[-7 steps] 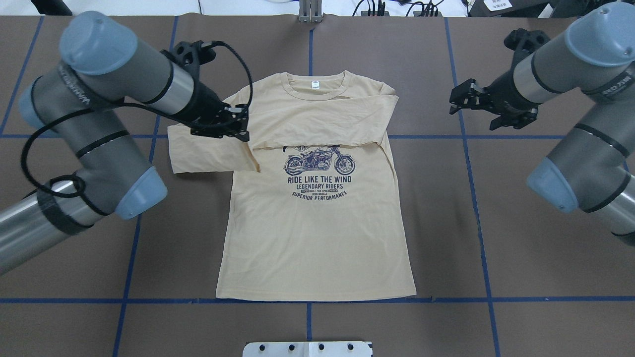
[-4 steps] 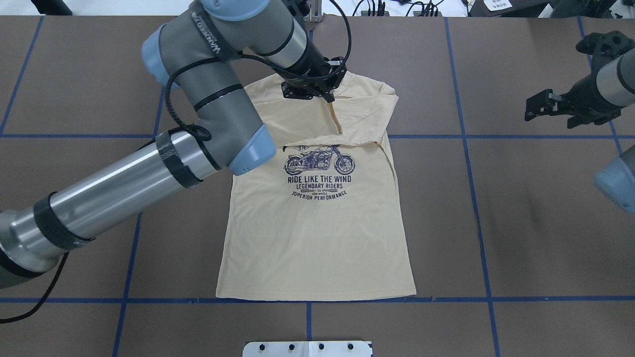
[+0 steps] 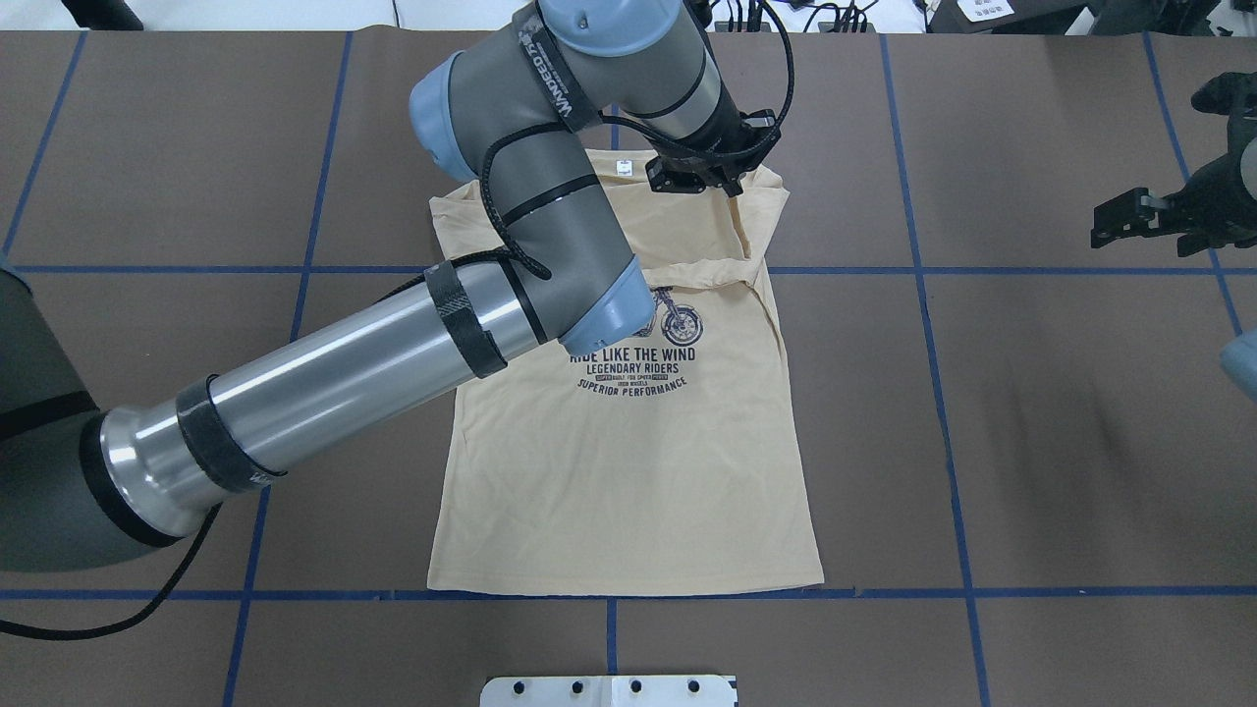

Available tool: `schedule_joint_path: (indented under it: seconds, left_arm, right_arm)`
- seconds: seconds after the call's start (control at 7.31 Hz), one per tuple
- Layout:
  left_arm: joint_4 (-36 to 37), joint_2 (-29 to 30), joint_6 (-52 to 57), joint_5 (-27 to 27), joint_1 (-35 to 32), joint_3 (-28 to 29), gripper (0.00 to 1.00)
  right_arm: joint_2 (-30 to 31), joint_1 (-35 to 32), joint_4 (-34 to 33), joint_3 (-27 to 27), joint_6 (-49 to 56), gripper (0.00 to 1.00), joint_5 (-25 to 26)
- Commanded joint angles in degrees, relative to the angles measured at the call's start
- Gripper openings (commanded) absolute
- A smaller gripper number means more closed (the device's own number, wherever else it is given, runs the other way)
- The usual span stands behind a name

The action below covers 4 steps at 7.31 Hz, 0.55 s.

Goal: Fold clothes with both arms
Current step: 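Fold the other sleeve across the chest with the left gripper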

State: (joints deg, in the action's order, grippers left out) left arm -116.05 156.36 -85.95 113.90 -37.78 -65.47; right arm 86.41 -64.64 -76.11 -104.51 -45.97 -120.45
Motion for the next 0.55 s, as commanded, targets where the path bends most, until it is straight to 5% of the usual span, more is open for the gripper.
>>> schedule_joint_path:
  seconds: [0.0, 0.14, 0.27, 0.41]
  left_arm:
    - [-1.1, 0.3, -1.4, -2.3, 1.9, 0.7, 0.00]
    - [-2.2, -0.1, -1.3, -2.4, 2.0, 0.8, 0.71]
    - [-3.0, -0.3, -1.3, -2.6, 2.0, 0.7, 0.87]
    - [-3.7, -0.4, -1.6, -2.5, 2.0, 0.0, 0.88]
  right_arm:
    - [-0.2, 0.0, -0.1, 0.2, 0.1, 1.00, 0.0]
    - [-0.3, 0.0, -0.1, 0.3, -0.3, 1.00, 0.0]
    - [-0.3, 0.0, -0.1, 0.2, -0.3, 1.00, -0.1]
    - [-0.2, 0.0, -0.1, -0.9, -1.1, 1.00, -0.7]
